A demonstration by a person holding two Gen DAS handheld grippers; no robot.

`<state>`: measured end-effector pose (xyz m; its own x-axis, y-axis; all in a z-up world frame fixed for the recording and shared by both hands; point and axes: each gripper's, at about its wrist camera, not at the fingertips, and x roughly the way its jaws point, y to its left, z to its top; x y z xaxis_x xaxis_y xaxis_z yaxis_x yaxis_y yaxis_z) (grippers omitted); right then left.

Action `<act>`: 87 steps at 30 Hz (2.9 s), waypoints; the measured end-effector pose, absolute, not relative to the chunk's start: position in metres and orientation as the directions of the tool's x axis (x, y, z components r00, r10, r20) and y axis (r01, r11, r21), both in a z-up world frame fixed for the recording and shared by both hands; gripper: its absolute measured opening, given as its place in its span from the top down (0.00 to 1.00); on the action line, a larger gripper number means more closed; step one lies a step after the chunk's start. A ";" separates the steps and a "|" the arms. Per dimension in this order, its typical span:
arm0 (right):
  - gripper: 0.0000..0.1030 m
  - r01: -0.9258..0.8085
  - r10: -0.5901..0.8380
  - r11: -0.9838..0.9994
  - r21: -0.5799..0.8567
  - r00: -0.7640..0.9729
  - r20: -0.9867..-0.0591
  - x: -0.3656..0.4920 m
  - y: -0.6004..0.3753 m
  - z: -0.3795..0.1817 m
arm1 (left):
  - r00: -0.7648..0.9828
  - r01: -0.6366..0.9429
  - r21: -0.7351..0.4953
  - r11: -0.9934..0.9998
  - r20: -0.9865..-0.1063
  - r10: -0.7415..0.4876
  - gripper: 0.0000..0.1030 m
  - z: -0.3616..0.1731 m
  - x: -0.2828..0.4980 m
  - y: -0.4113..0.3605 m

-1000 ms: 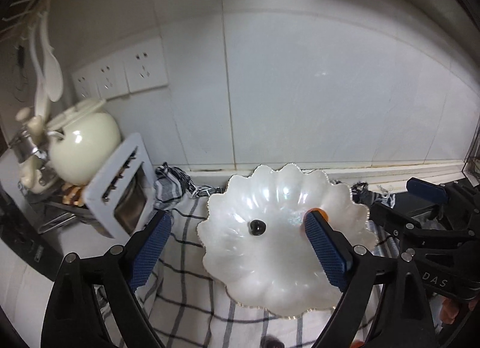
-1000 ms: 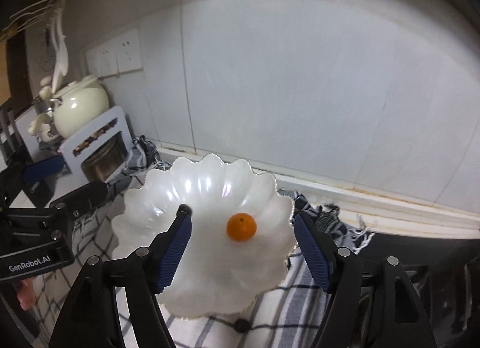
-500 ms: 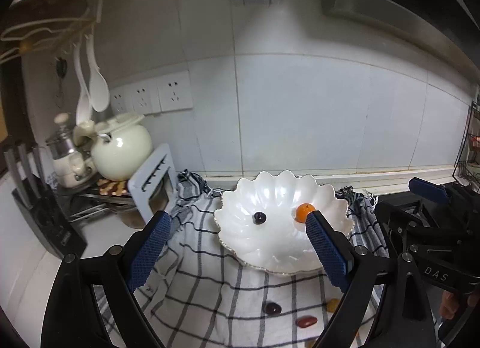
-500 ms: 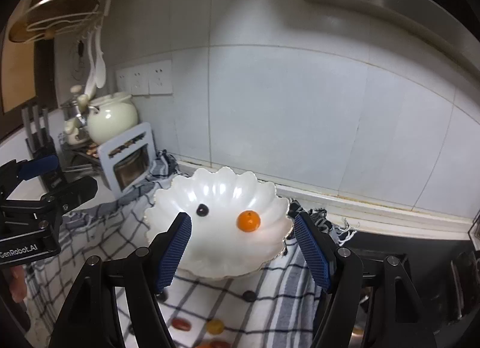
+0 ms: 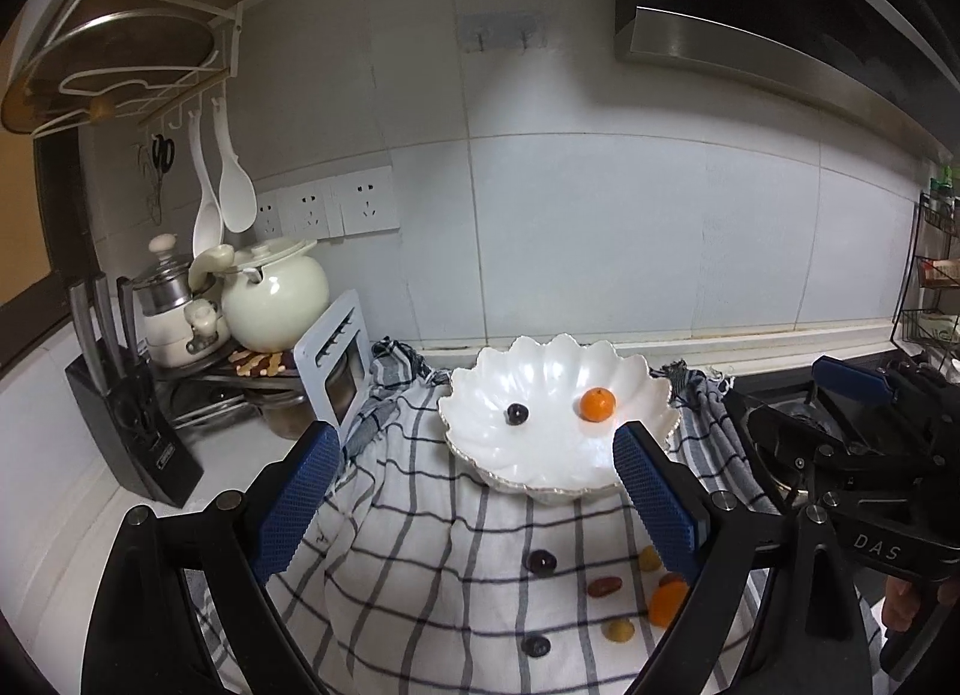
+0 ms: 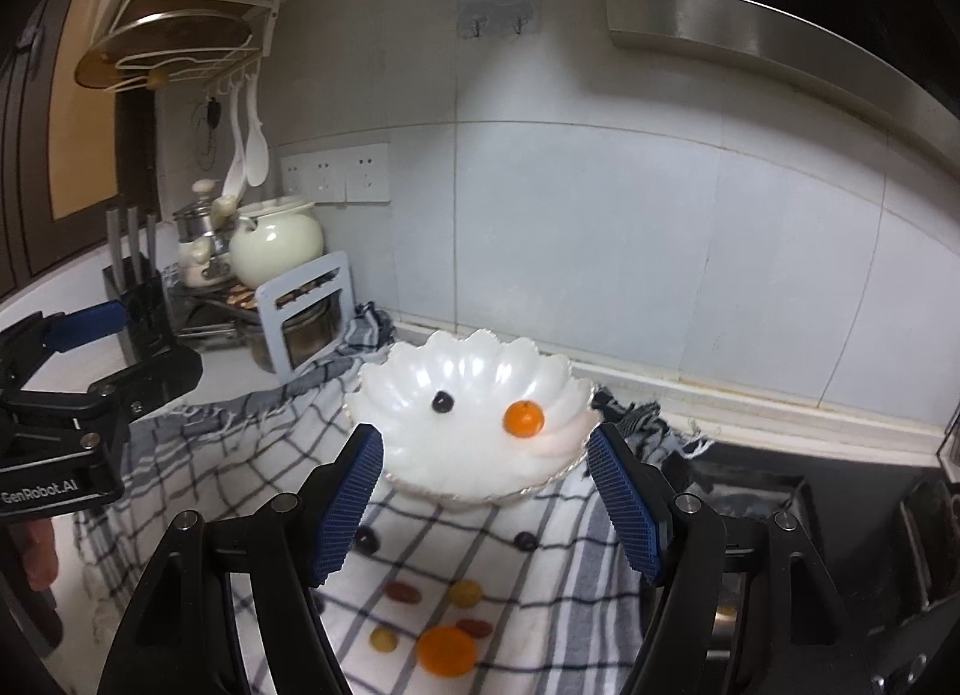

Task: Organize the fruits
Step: 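Lift both open tools away from the bowl back over the cloth, then grasp a dark grape with the left tool while the right tool grasps the second mandarin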

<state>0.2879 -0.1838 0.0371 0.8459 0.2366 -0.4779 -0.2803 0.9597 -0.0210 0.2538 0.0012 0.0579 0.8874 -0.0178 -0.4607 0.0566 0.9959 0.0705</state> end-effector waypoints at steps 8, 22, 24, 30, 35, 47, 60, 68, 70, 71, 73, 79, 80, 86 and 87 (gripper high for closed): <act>0.30 -0.281 0.244 0.960 -0.005 0.839 -0.486 0.268 -0.185 0.028 | 0.877 0.074 0.072 0.995 -0.479 -0.030 0.09 0.050 0.235 0.000; 0.30 -0.234 0.207 0.972 0.007 0.843 -0.497 0.248 -0.191 0.002 | 0.816 0.111 0.031 0.993 -0.573 -0.073 0.09 0.012 0.224 0.000; 0.30 -0.229 0.200 0.973 0.005 0.838 -0.508 0.247 -0.191 -0.004 | 0.811 0.114 0.041 0.993 -0.581 -0.069 0.09 0.004 0.223 0.000; 0.30 -0.231 0.186 0.973 -0.014 0.815 -0.549 0.245 -0.188 -0.026 | 0.784 0.122 0.038 0.992 -0.616 -0.073 0.09 -0.019 0.221 -0.001; 0.30 -0.243 0.195 0.970 -0.005 0.788 -0.584 0.247 -0.185 -0.043 | 0.765 0.130 0.041 0.991 -0.639 -0.074 0.10 -0.038 0.220 -0.002; 0.31 -0.239 0.203 0.970 0.039 0.715 -0.669 0.262 -0.180 -0.087 | 0.714 0.166 0.047 0.985 -0.695 -0.088 0.20 -0.086 0.235 -0.007; 0.34 -0.217 0.193 0.974 0.058 0.673 -0.714 0.280 -0.176 -0.114 | 0.656 0.208 0.011 0.978 -0.743 -0.131 0.33 -0.120 0.259 -0.011; 0.39 -0.216 0.192 0.974 0.065 0.643 -0.741 0.286 -0.174 -0.127 | 0.635 0.209 -0.008 0.978 -0.760 -0.142 0.43 -0.134 0.269 -0.013; 0.39 -0.212 0.194 0.975 0.072 0.638 -0.745 0.288 -0.175 -0.128 | 0.628 0.210 -0.016 0.978 -0.764 -0.147 0.46 -0.137 0.271 -0.013; 0.40 -0.212 0.194 0.975 0.072 0.637 -0.746 0.288 -0.174 -0.129 | 0.623 0.209 -0.023 0.978 -0.767 -0.151 0.48 -0.138 0.272 -0.012; 0.41 -0.212 0.189 0.975 0.067 0.636 -0.748 0.289 -0.173 -0.130 | 0.614 0.211 -0.039 0.977 -0.773 -0.163 0.53 -0.141 0.275 -0.012; 0.44 -0.205 0.189 0.976 0.074 0.625 -0.757 0.292 -0.176 -0.135 | 0.588 0.210 -0.072 0.975 -0.788 -0.185 0.62 -0.149 0.281 -0.014; 0.44 -0.204 0.191 0.976 0.078 0.623 -0.759 0.293 -0.177 -0.136 | 0.585 0.209 -0.077 0.975 -0.789 -0.188 0.63 -0.149 0.282 -0.014; 0.47 -0.217 0.197 0.973 0.077 0.610 -0.768 0.295 -0.174 -0.140 | 0.580 0.211 -0.068 0.975 -0.794 -0.181 0.69 -0.153 0.284 -0.015; 0.48 -0.218 0.200 0.973 0.080 0.608 -0.768 0.295 -0.174 -0.140 | 0.579 0.212 -0.069 0.975 -0.795 -0.182 0.70 -0.153 0.285 -0.015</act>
<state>0.2955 -0.1740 -0.1404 0.6080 0.1998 -0.7684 -0.2183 0.9726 0.0802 0.2847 -0.0153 -0.1533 0.5791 -0.1820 -0.7947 0.2120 0.9748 -0.0687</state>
